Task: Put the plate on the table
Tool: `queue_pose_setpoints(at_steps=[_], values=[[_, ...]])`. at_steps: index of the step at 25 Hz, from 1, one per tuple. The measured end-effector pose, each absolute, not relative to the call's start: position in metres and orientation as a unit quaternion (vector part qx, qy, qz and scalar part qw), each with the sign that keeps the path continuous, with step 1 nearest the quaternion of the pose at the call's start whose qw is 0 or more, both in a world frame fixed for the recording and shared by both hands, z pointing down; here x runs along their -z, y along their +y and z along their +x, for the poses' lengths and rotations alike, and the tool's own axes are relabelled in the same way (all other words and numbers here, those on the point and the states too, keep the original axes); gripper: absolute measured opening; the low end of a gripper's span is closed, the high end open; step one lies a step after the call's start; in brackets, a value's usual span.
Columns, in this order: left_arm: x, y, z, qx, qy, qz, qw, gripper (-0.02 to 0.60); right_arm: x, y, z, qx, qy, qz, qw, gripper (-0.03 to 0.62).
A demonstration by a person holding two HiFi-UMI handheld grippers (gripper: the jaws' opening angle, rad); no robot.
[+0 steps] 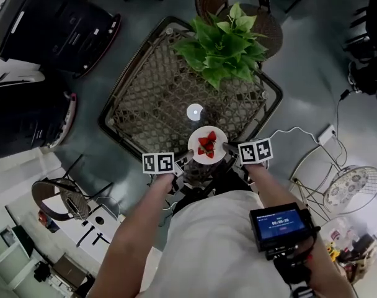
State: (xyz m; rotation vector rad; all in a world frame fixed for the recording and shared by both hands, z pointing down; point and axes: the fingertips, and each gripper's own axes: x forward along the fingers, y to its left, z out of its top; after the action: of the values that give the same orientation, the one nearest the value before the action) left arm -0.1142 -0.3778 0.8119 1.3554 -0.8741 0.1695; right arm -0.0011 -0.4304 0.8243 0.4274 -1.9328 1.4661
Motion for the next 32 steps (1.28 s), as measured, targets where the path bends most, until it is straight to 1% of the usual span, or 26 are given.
queue_pose_setpoints(at_steps=[11, 18, 32], values=[[-0.827, -0.438, -0.108, -0.109, -0.421, 0.597, 0.675, 0.015, -0.831, -0.489, 0.007, -0.537, -0.750, 0.215, 0.322, 0.031], [-0.839, -0.459, -0.105, -0.159, -0.423, 0.590, 0.669, 0.021, -0.840, -0.507, 0.011, -0.523, -0.745, 0.240, 0.337, 0.032], [-0.844, -0.470, -0.113, -0.157, -0.433, 0.580, 0.672, 0.029, -0.843, -0.524, 0.001, -0.490, -0.752, 0.247, 0.365, 0.044]])
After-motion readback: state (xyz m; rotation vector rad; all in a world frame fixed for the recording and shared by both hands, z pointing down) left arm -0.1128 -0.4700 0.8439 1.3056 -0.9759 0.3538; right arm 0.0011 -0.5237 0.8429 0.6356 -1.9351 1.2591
